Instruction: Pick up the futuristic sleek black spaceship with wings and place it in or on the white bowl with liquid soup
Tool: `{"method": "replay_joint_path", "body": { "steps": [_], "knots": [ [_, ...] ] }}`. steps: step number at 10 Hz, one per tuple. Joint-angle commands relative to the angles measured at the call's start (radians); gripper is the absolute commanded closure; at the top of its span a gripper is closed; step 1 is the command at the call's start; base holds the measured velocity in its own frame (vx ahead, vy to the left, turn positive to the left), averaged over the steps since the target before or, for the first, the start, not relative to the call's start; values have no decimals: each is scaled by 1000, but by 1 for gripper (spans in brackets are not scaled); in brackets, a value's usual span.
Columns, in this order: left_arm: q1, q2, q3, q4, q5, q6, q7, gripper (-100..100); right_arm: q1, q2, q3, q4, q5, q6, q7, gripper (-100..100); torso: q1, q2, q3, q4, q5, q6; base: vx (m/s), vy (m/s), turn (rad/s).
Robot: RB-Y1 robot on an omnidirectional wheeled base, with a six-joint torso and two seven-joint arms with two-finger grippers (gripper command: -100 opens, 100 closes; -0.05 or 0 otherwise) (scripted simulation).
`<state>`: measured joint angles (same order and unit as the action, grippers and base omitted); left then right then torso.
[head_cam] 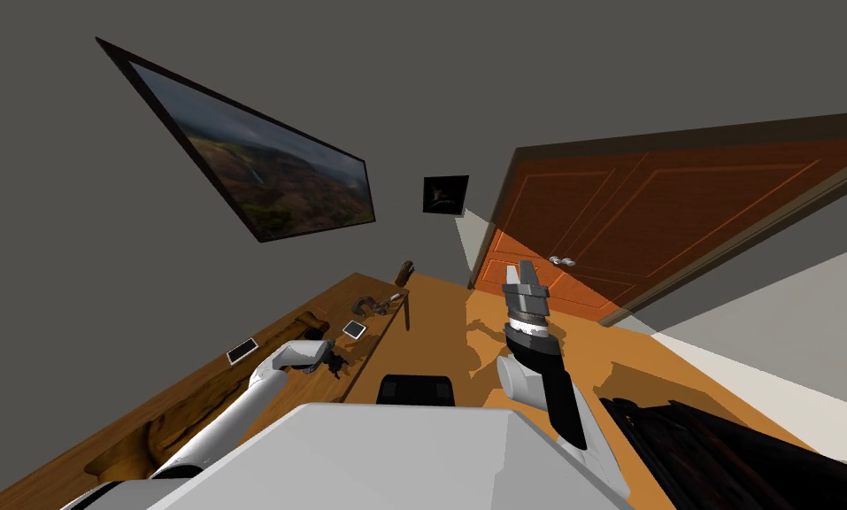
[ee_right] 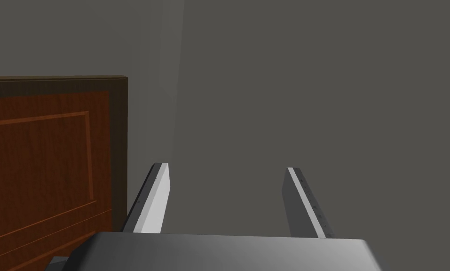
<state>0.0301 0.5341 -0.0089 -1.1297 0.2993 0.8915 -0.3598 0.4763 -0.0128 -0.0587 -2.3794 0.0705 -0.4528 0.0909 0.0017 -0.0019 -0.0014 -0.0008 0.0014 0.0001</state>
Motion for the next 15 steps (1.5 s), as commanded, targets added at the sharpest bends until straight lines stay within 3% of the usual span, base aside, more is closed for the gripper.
{"method": "replay_joint_path", "body": {
  "steps": [1,3,4,5,7,10,15],
  "knots": [
    [2,14,4,-32,13,31,-5,100,0,0,0,0,0,0,0,0,0,0,0,0,0,0,-14,-32,46],
    [3,17,5,-43,15,37,-5,100,0,0,0,0,0,0,0,0,-4,2,1,0,-1,0,-20,-37,29],
    [3,18,5,-45,16,42,-6,0,0,0,0,0,0,0,0,0,-2,1,1,0,-1,0,0,0,0],
    [-19,37,27,-80,14,64,10,100,0,0,0,0,0,0,0,0,-1,0,0,0,0,0,-105,-30,-4],
    [-37,43,46,-118,16,98,31,100,0,0,0,0,0,0,0,0,-5,9,6,3,-2,0,-174,-61,-21],
    [-69,38,86,-216,26,196,84,100,-1,0,0,0,0,0,0,0,-7,20,12,5,-2,-1,-244,-56,-44],
    [-106,20,130,-348,43,330,154,100,0,0,0,0,0,0,0,0,-3,15,10,5,-1,-2,-167,-15,-36]
  ]
}}
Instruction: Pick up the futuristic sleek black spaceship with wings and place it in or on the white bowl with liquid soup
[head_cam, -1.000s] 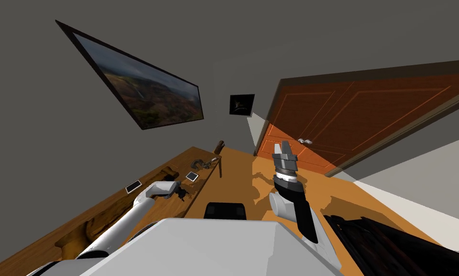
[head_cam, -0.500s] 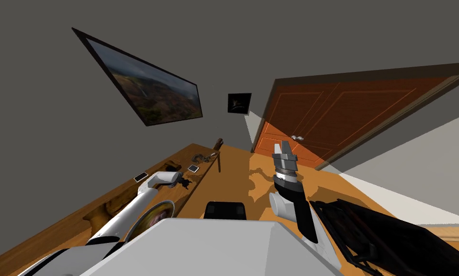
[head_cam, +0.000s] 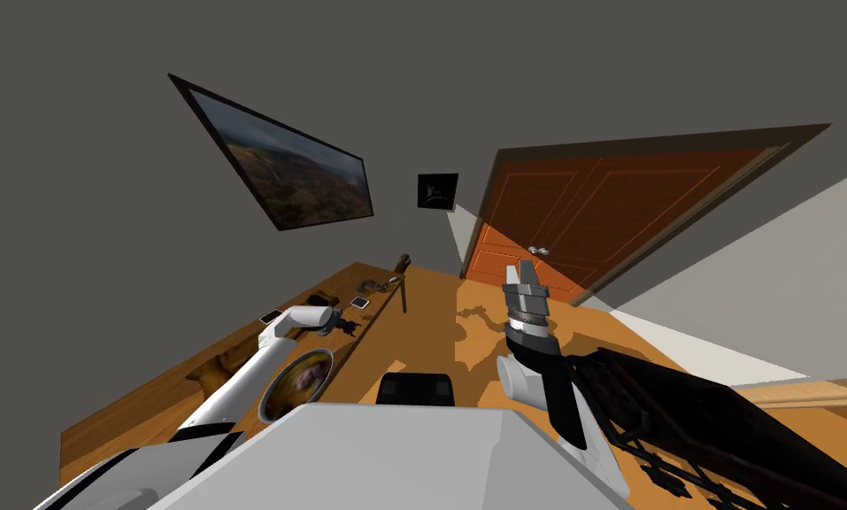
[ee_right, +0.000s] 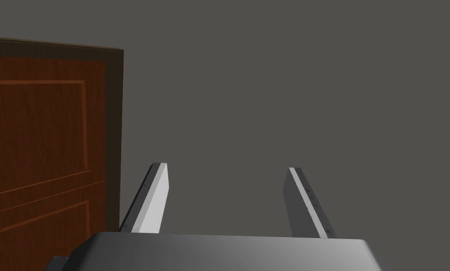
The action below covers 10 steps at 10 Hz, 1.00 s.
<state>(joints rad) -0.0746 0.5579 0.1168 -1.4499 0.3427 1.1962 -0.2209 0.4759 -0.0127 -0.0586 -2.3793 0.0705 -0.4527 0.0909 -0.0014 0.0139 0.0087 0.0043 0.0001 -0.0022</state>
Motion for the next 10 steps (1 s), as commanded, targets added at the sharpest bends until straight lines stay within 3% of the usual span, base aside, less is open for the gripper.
{"method": "replay_joint_path", "body": {
  "steps": [1,6,10],
  "knots": [
    [-2,-4,5,-29,0,29,15,100,0,0,0,0,0,0,0,0,0,0,0,0,0,0,-117,-32,-11],
    [-34,-17,35,-145,15,141,68,100,0,0,0,0,0,0,0,0,0,-2,-1,0,-1,0,-135,-21,-20],
    [-44,-30,46,-216,25,197,86,100,0,0,0,0,0,0,0,0,2,-4,-2,-1,-1,0,-112,8,3]
  ]
}}
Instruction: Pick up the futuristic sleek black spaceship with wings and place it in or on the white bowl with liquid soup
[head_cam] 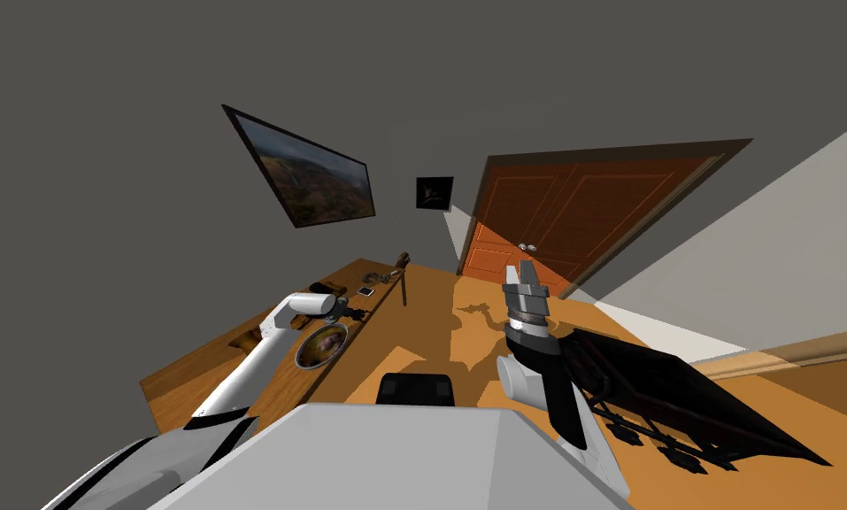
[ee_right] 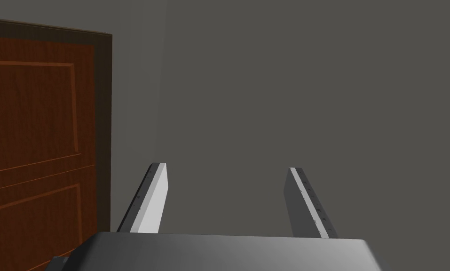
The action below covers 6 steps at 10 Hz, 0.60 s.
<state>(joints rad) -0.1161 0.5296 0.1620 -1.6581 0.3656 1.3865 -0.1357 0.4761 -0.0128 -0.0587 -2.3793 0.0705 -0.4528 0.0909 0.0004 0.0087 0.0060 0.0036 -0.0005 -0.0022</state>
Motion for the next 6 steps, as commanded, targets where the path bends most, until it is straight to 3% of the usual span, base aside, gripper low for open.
{"method": "replay_joint_path", "body": {
  "steps": [1,3,6],
  "knots": [
    [0,-11,2,-38,6,25,-1,100,0,0,0,0,0,0,0,0,0,0,0,0,0,0,-103,41,32],
    [13,-30,0,-80,11,43,-13,100,0,0,0,0,0,0,0,0,4,2,1,0,1,-1,-106,97,58],
    [47,-67,-8,-132,18,58,-42,100,0,0,0,0,0,0,0,0,9,-4,-3,-1,2,-1,-23,123,76]
  ]
}}
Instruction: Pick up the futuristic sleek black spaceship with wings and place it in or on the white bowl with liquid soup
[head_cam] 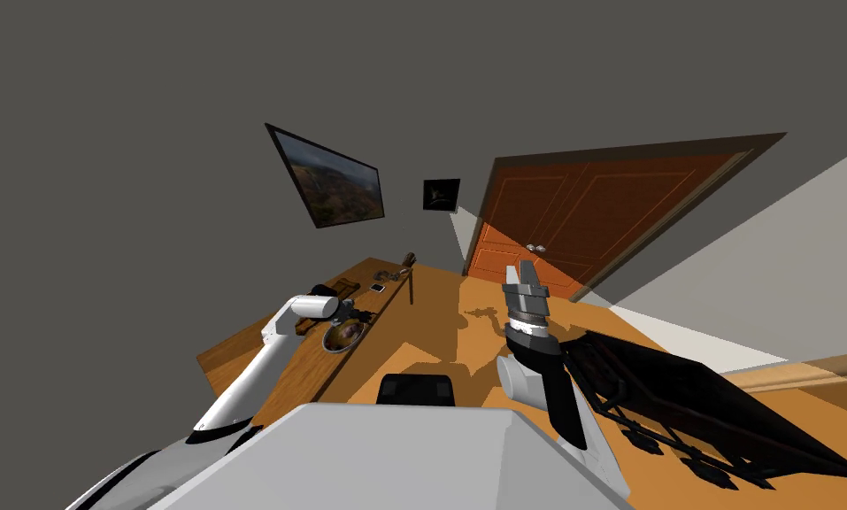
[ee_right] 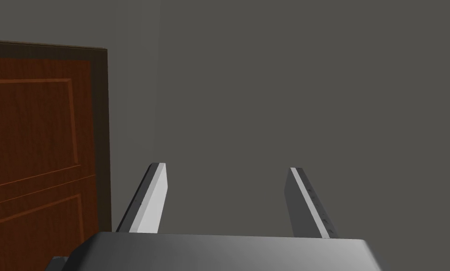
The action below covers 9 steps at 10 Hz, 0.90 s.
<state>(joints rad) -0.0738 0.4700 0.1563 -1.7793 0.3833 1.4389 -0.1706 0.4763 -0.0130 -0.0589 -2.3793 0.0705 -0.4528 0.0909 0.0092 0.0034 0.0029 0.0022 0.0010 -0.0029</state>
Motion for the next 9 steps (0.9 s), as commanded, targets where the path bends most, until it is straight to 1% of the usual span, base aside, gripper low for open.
{"method": "replay_joint_path", "body": {
  "steps": [1,2,4,5,6,7,9],
  "knots": [
    [28,-30,-7,-36,5,13,-25,100,0,0,0,0,0,0,0,0,0,0,0,0,0,0,-14,127,96],
    [40,-41,-9,-48,7,16,-34,100,0,0,0,0,0,0,0,0,0,0,0,0,0,0,1,135,70],
    [86,-84,-18,-89,14,26,-69,100,0,0,0,0,0,0,0,0,2,-2,-1,-1,0,0,19,173,86],
    [103,-98,-22,-104,17,28,-84,100,0,0,0,0,0,0,0,0,3,-2,-2,-1,0,0,40,165,102],
    [97,-91,-22,-102,11,26,-70,100,0,0,0,0,0,0,0,0,2,-4,-2,-1,0,0,22,72,11],
    [99,-93,-23,-105,11,30,-72,-100,0,0,0,0,0,0,0,0,-3,-4,-2,-1,-1,1,2,15,-3],
    [99,-93,-23,-104,11,29,-72,-100,0,0,0,0,0,0,0,0,-9,-3,-2,0,-2,1,1,3,0]
  ]
}}
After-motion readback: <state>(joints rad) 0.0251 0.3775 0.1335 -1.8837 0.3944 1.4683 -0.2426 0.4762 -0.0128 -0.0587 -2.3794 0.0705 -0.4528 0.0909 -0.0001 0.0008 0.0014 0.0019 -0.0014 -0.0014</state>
